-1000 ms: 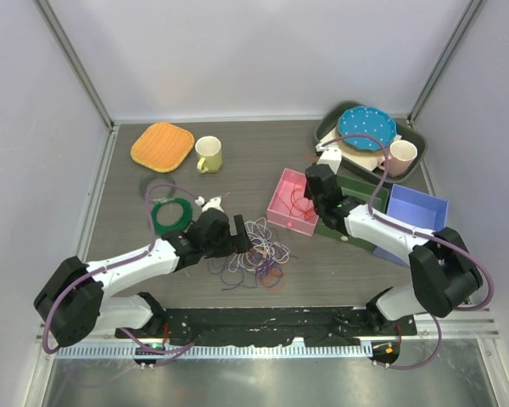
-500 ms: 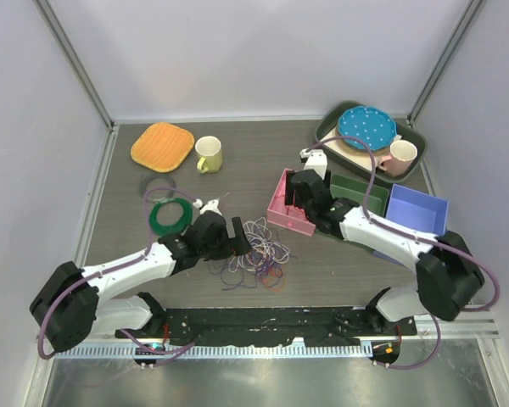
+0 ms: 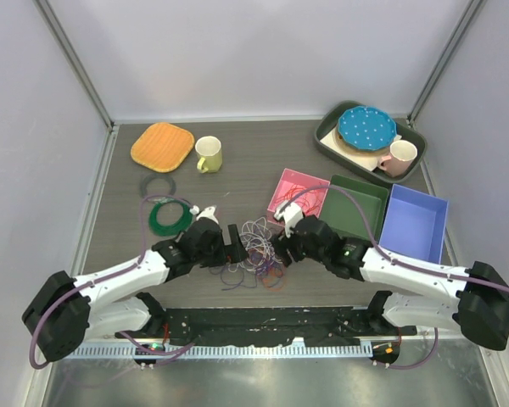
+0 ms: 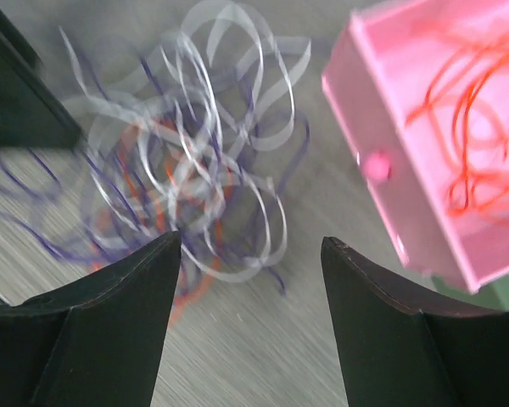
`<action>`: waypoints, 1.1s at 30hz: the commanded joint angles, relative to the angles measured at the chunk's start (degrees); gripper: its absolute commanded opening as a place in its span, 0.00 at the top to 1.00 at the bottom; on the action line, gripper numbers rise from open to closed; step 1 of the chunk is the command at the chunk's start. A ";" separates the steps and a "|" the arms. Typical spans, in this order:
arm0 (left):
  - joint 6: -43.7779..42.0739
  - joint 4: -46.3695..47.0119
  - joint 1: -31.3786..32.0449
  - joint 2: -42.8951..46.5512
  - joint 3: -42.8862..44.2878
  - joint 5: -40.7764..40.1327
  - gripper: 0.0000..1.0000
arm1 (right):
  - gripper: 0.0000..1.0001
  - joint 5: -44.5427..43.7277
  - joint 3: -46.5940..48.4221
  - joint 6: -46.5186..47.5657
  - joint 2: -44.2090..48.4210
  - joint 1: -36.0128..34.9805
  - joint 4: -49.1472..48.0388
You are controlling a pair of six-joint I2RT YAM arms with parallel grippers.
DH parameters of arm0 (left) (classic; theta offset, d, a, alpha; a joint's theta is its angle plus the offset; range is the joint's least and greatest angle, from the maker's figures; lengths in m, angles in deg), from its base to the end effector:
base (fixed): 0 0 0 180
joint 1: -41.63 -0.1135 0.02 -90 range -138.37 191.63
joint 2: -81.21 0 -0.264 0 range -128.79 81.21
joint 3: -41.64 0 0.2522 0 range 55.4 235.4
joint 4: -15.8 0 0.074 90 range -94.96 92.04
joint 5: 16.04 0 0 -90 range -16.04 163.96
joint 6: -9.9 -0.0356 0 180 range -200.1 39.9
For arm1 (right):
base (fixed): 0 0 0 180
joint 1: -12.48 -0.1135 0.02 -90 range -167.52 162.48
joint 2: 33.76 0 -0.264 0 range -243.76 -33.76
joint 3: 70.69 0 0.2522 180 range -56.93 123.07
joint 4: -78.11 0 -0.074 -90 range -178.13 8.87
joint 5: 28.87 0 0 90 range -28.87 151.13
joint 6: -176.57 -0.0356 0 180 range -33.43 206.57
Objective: Untangle the cables
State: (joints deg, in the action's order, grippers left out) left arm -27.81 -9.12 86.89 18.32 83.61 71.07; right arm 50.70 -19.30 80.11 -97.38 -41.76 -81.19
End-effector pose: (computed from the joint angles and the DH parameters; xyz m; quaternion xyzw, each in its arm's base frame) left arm 0.1502 -0.1490 0.1798 -0.0663 0.9240 -0.2672 0.2652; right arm 0.1459 0.1915 0.2373 -0.3146 0.8175 0.1715 0.4509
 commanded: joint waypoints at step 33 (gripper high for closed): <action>8.34 -24.24 -0.08 13.31 6.33 -29.95 1.00 | 0.99 -29.84 4.12 5.07 7.60 0.19 -7.65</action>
State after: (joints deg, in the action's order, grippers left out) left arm -25.03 -23.17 86.89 26.17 87.19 56.01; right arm 43.70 -17.44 95.80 -97.77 -41.56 -83.24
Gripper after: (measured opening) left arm 0.037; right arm 0.035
